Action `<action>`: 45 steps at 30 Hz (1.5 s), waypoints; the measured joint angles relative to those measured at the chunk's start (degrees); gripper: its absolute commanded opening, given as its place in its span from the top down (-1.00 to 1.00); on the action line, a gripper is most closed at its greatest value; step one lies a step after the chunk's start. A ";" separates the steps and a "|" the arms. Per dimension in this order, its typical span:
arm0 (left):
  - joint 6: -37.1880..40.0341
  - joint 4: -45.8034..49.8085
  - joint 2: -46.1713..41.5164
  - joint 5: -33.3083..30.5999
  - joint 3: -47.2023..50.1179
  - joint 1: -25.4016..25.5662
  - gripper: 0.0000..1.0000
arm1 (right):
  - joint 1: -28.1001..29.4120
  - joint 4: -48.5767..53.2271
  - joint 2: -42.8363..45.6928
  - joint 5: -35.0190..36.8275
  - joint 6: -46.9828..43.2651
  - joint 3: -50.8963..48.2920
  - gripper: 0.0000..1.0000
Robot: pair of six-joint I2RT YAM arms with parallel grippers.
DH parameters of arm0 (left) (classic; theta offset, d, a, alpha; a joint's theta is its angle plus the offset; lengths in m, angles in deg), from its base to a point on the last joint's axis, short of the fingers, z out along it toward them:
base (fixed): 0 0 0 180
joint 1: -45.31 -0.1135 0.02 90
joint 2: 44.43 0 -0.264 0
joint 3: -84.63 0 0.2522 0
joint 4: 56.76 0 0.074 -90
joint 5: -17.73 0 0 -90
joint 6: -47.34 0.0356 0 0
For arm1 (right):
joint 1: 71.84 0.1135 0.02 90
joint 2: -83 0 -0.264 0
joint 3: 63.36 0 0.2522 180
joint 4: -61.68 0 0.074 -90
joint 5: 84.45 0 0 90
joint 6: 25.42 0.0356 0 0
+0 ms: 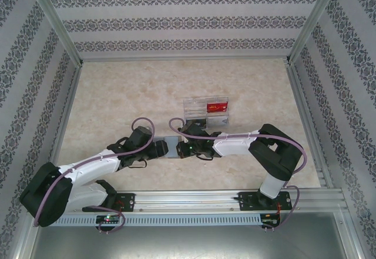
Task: Take the credit cards out of the card holder
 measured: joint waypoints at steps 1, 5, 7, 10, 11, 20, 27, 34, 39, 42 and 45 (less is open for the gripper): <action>0.00 -0.20 0.20 0.00 -0.15 0.15 -0.65 | 0.00 0.02 0.00 0.00 0.00 0.00 0.76; 0.00 -0.61 0.13 0.00 -0.20 0.44 -0.67 | 0.00 0.02 0.00 -0.02 0.02 0.00 0.76; -0.02 -0.72 -0.22 0.35 -0.20 0.46 -0.68 | 0.00 0.02 0.00 0.00 0.00 0.00 0.76; -0.02 -0.87 -0.81 1.46 -0.20 0.74 -0.68 | 0.00 0.02 0.00 0.00 0.02 0.00 0.76; 0.00 -0.87 -1.05 1.70 -0.20 0.85 -0.68 | 0.00 0.02 0.00 -0.02 0.02 0.00 0.76; 0.00 -2.64 -2.47 4.26 -0.17 0.90 -0.69 | 0.00 0.00 0.00 -0.02 0.02 0.00 0.76; 0.17 0.55 -5.81 -0.26 -0.17 0.92 -0.69 | 0.00 0.00 0.00 0.00 0.02 0.00 0.76; 0.50 3.72 -5.29 -3.72 -0.17 0.92 -0.69 | 0.00 0.00 0.00 -0.02 0.02 0.00 0.76; 0.70 3.78 -3.19 -3.69 -0.17 0.92 -0.68 | 0.00 0.00 0.00 -0.02 0.02 0.00 0.76; 0.90 3.76 -2.58 -3.69 -0.17 0.92 -0.68 | 0.00 0.00 0.00 -0.02 0.00 0.00 0.75; 1.05 3.74 -1.97 -3.69 -0.17 0.92 -0.68 | 0.00 0.02 0.00 -0.04 0.02 0.00 0.75</action>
